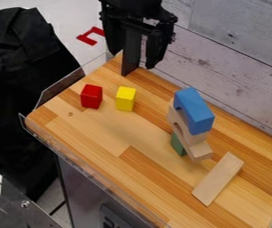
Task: Put the blue arch on top of the red and yellow cubes
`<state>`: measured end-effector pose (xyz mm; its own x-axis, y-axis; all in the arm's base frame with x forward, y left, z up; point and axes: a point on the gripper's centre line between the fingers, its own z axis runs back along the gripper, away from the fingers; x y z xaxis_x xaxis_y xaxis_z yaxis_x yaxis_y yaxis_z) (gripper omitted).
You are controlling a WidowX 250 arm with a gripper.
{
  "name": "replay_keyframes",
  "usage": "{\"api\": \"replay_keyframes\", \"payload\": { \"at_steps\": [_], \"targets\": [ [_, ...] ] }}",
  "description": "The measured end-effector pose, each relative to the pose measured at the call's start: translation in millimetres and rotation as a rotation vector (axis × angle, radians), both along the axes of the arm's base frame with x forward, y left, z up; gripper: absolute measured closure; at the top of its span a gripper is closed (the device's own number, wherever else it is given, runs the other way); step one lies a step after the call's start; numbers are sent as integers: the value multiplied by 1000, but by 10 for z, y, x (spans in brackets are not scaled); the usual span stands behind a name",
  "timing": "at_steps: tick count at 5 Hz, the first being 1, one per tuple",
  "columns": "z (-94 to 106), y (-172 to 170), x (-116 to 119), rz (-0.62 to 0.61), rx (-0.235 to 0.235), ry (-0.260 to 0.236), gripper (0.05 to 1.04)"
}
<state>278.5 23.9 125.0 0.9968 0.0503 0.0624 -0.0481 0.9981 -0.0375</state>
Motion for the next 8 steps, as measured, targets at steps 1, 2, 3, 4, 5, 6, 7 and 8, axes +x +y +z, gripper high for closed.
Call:
{"api": "replay_keyframes", "payload": {
  "at_steps": [1,2,3,4,5,6,7,8],
  "targets": [
    [-95,0,-23,8,0,37,83],
    [-85,-79,-16,108,57,70,83],
    [-93,-49,-17,220,91,65,83],
    [-93,-66,28,345,79,36,83],
    [-93,-173,93,379,3,7,83],
    [-108,-236,165,484,-42,-20,83],
    [-115,-328,226,567,-49,-53,83],
    [-184,-459,234,713,-50,-81,83]
  ]
}}
